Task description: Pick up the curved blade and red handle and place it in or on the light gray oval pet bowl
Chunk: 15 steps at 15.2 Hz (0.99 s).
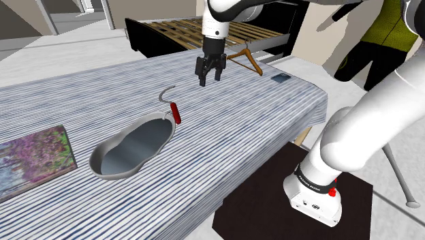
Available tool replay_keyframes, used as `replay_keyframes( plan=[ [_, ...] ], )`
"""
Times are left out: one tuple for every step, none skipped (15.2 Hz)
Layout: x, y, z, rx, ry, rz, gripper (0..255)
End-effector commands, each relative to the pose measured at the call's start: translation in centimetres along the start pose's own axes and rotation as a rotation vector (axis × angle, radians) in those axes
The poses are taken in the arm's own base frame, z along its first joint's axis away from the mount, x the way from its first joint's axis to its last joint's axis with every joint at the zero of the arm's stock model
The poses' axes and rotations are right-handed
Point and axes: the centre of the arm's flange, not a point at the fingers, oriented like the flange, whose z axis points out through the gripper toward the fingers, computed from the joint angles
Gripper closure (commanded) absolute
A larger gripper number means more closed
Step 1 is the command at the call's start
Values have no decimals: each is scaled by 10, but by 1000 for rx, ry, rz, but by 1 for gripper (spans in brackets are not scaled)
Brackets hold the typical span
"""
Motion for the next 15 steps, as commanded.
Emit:
replay_keyframes(
  plan=[
    [21,-2,12,0,-4,0,0],
    [33,-4,18,0,-5,-1,0],
    [45,-6,24,0,-7,-1,0],
    [57,-8,30,0,-9,-1,0],
    [69,-9,36,0,-11,-2,0],
    [80,-11,43,0,-13,-2,0],
    [92,-13,49,0,-15,-2,0],
    [104,-15,55,0,-17,-2,0],
    [116,-17,61,0,-19,-3,0],
    [128,-18,68,0,-21,-3,0],
    [139,-20,74,-1,-23,-3,0],
    [151,-22,80,-1,-25,-4,0],
    [163,-24,87,-1,-27,-4,0],
    [174,-26,93,-1,-28,-4,0],
    [186,-28,100,-1,-30,-4,0]
  ],
)
